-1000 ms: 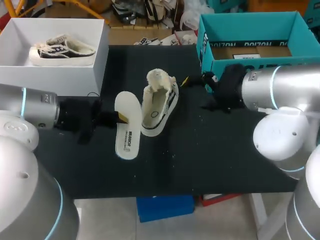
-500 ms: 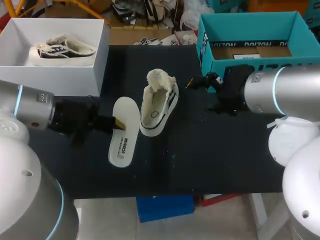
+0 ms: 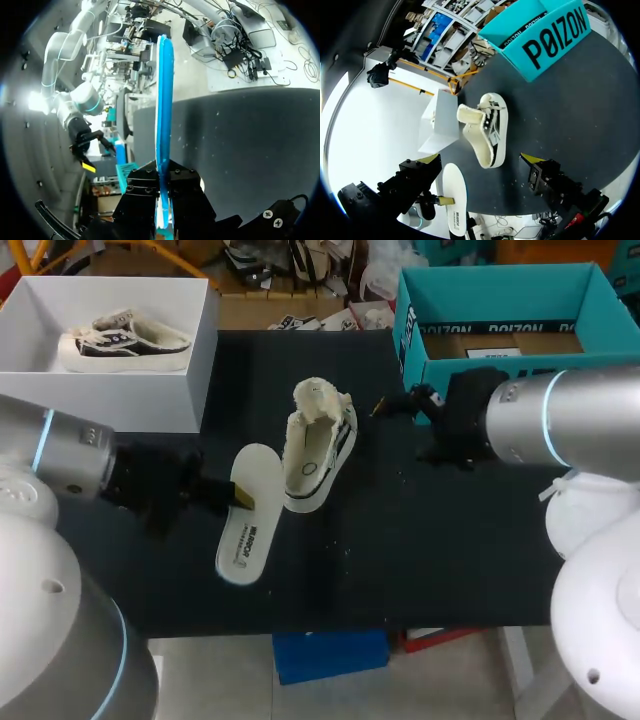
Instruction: Take the shoe out of the shoebox, open the shoe tongue, remove and reinsert the insole, then place the shoe into the shoebox
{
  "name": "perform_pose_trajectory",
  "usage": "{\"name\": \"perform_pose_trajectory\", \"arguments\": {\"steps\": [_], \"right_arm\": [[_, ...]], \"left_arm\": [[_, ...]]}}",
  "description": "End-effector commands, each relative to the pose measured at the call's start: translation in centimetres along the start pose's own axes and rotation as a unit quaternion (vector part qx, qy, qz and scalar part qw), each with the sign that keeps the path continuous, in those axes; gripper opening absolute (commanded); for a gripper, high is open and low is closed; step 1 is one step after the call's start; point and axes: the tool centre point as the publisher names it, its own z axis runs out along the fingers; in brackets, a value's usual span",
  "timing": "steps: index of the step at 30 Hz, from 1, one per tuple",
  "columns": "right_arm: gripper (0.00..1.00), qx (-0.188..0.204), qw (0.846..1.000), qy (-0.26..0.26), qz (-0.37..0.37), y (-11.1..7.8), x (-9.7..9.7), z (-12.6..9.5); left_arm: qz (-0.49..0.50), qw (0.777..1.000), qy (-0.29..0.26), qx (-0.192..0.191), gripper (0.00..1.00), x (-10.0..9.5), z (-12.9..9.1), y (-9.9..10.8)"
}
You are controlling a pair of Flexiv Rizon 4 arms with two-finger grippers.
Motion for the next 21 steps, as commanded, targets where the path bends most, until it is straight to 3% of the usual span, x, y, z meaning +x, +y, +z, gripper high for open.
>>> {"name": "perform_pose_trajectory", "arguments": {"steps": [1, 12, 21], "right_arm": [[1.00, -0.001, 1.000, 0.000, 0.000, -0.3, -0.3, -1.3], [1.00, -0.007, 1.000, -0.020, -0.019, -0.5, -0.2, -3.2], [1.00, -0.007, 1.000, -0.020, -0.019, -0.5, -0.2, -3.2]], "left_arm": [[0.000, 1.000, 0.002, 0.007, 0.00, 0.2, 0.4, 0.1], [0.004, 1.000, 0.009, 0.026, 0.00, 0.1, 1.1, -0.1], [0.014, 0.999, 0.010, 0.042, 0.00, -0.2, 1.0, -0.5]]}}
